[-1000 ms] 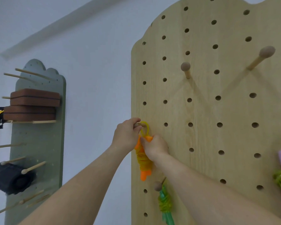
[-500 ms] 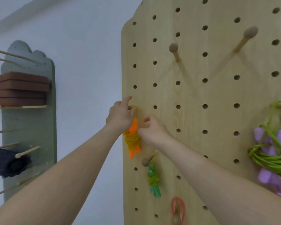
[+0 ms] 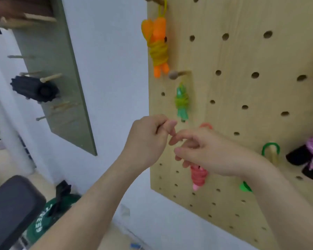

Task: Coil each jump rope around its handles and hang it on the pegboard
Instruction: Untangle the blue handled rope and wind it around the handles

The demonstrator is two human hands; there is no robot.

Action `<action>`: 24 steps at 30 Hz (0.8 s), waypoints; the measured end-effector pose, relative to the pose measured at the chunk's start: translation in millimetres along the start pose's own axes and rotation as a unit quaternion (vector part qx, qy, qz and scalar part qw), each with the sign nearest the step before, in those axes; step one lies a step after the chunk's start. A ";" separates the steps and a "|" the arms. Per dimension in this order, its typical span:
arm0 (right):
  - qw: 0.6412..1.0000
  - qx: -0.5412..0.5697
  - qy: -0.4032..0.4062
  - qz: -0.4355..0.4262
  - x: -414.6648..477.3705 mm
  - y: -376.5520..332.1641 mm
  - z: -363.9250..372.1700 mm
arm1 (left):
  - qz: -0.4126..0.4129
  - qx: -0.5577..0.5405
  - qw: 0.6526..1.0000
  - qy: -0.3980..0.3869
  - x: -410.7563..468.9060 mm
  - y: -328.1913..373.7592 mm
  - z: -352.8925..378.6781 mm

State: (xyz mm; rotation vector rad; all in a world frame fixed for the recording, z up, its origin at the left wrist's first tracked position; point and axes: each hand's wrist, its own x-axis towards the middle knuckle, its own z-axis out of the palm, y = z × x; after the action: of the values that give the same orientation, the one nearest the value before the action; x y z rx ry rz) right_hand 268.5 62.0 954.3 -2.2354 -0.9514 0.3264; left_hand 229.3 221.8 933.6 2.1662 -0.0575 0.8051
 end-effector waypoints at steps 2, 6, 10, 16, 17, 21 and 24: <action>0.997 -0.046 -0.058 0.032 -3.7 32.9 30.3 | -0.042 0.023 0.998 -0.042 -39.6 -27.1 22.6; 0.981 -0.081 -0.161 0.069 -5.0 112.4 104.9 | -0.142 0.084 0.984 -0.074 -126.3 -82.1 73.8; 0.955 -0.065 -0.261 0.121 -13.6 203.0 203.5 | -0.280 0.122 0.942 -0.140 -223.7 -145.9 128.8; 0.921 0.037 -0.313 0.231 -58.2 355.7 367.4 | -0.476 0.091 0.848 -0.213 -394.1 -263.3 220.9; 0.911 0.053 -0.324 0.248 -68.7 383.4 396.4 | -0.504 0.085 0.830 -0.223 -426.2 -283.7 238.1; 0.871 0.111 -0.344 0.332 -114.8 495.6 511.2 | -0.584 0.073 0.774 -0.233 -552.2 -364.2 311.8; 0.853 0.131 -0.314 0.396 -153.3 581.6 594.1 | -0.583 0.092 0.753 -0.291 -640.0 -421.6 374.7</action>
State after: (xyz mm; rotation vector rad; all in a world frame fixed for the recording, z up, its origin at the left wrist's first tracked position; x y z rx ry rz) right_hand 201.6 -49.7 119.0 -2.1747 -0.1678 1.5300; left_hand 42.7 101.9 109.8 1.9922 0.9983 -0.6127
